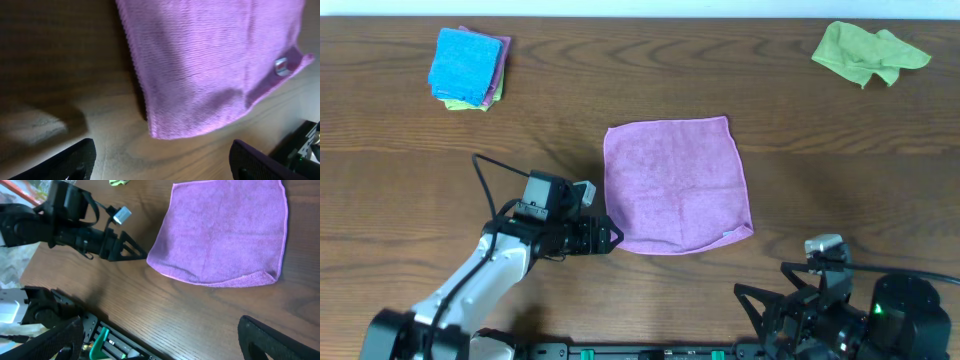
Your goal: Fold the cloth
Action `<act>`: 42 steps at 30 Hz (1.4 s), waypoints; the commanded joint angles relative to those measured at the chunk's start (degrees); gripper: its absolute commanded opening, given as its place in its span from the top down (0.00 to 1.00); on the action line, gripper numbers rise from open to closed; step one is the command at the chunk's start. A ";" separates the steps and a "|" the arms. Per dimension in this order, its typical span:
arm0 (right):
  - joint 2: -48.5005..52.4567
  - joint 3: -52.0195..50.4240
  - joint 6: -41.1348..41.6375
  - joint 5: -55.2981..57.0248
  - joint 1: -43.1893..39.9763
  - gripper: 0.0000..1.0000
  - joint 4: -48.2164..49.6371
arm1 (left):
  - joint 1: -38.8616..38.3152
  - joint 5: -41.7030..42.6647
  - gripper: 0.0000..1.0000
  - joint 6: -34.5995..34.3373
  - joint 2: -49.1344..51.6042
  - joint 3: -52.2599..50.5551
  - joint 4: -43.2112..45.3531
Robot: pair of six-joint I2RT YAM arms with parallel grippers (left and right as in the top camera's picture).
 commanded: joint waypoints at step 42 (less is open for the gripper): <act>-0.31 0.28 -1.29 -0.96 -0.26 0.04 0.15 | -4.46 8.20 0.33 -2.47 14.80 -0.37 2.71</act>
